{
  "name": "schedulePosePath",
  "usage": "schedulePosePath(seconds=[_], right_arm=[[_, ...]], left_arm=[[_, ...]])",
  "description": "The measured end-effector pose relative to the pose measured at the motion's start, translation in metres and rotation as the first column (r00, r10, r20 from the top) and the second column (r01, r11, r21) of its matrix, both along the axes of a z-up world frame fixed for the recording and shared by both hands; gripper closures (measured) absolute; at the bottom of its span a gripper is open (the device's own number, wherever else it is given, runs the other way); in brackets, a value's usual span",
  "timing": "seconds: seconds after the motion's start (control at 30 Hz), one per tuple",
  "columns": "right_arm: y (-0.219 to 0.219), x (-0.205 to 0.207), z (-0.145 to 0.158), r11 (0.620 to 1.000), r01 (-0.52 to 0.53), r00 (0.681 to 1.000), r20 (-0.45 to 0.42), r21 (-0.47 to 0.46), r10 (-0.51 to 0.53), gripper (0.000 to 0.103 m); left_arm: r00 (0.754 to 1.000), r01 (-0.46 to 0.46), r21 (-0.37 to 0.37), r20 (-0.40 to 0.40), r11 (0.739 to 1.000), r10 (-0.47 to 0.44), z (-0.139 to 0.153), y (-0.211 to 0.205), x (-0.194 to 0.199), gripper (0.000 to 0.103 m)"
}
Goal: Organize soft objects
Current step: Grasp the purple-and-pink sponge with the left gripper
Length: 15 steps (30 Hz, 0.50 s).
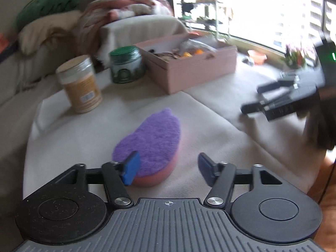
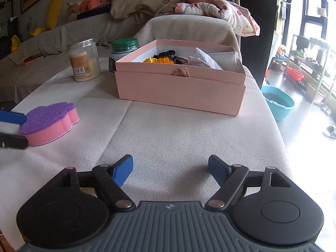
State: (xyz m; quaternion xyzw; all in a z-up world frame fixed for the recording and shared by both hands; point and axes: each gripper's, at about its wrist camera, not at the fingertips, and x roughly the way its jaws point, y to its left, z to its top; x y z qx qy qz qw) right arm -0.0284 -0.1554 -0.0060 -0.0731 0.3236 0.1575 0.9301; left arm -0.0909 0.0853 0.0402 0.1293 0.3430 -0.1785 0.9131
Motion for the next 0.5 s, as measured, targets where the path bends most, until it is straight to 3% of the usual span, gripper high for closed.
schedulePosePath(seconds=[0.13, 0.3, 0.33, 0.4, 0.47, 0.5], right_arm=[[0.0, 0.0, 0.0, 1.0, 0.0, 1.0, 0.0, 0.001, 0.0, 0.023], [0.001, 0.0, 0.0, 1.0, -0.003, 1.0, -0.001, 0.001, 0.003, 0.022], [0.001, -0.001, 0.0, 1.0, -0.004, 1.0, -0.002, 0.001, 0.004, 0.022], [0.001, -0.001, 0.0, 1.0, -0.005, 1.0, -0.001, 0.002, 0.005, 0.022], [0.001, -0.001, 0.0, 1.0, -0.005, 1.0, -0.001, 0.001, 0.005, 0.022], [0.001, -0.001, 0.0, 1.0, -0.005, 1.0, -0.001, 0.001, 0.005, 0.022]], left_arm=[[0.999, 0.043, -0.048, 0.008, 0.998, -0.042, 0.003, 0.001, 0.003, 0.031], [0.991, -0.041, -0.038, 0.127, 0.998, 0.046, 0.01, 0.022, 0.02, 0.034], [0.992, -0.052, -0.056, 0.111, 0.997, 0.058, 0.009, 0.029, 0.03, 0.035], [0.999, -0.033, -0.164, -0.011, 0.986, 0.032, 0.004, 0.048, 0.053, 0.035], [0.991, -0.035, -0.289, -0.131, 0.957, -0.003, -0.005, 0.062, 0.069, 0.034], [0.989, -0.032, -0.312, -0.147, 0.949, -0.015, -0.007, 0.065, 0.072, 0.032]])
